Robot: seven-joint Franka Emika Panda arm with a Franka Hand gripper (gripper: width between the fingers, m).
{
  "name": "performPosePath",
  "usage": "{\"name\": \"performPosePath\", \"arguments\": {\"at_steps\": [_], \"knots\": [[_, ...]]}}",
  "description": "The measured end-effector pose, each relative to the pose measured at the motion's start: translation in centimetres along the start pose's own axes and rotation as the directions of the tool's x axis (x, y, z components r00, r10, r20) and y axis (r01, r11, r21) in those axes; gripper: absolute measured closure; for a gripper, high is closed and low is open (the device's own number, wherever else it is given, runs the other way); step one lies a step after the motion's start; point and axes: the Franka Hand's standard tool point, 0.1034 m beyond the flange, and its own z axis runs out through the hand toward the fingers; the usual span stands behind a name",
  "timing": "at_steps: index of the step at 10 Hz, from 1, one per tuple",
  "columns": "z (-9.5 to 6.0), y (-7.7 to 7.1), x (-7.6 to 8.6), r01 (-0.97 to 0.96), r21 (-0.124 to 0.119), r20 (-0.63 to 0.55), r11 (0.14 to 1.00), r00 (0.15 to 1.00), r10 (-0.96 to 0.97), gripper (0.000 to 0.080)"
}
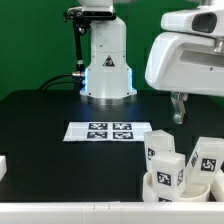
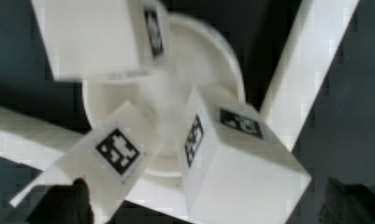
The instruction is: Assemble stool
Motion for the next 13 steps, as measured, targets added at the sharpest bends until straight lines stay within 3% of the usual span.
{"name": "performPosePath", "arguments": {"at_steps": [1,2,3,4,7,9,11,13], "knots": [[0.1,-0.1,-0.2,-0.053,0.031,0.043,0.998,0.998,0.052,0.0151],[-0.1,0.2,0.2,-0.055,0.041,0.073,0.998,0.996,0.052,0.0151],[-0.2,0.2,0.7,0.027,0.013,0.07,1.0,0.997,-0.027,0.0151],[-0.1,-0.2,0.7,0.154,-0.031,0.06,0.988,0.987,-0.152,0.0151],[0.1,0.6,0.7,0.36,-0.028,0.076,0.933,0.931,-0.357,0.0151],[0.7,-0.6,1.2,0.586,0.002,0.094,0.81,0.807,-0.584,0.0151],[0.8,-0.8,1.4,0.702,-0.015,0.113,0.712,0.708,-0.697,0.0151],[0.9,-0.2,1.4,0.776,-0.007,0.123,0.631,0.627,-0.769,0.0151]]}}
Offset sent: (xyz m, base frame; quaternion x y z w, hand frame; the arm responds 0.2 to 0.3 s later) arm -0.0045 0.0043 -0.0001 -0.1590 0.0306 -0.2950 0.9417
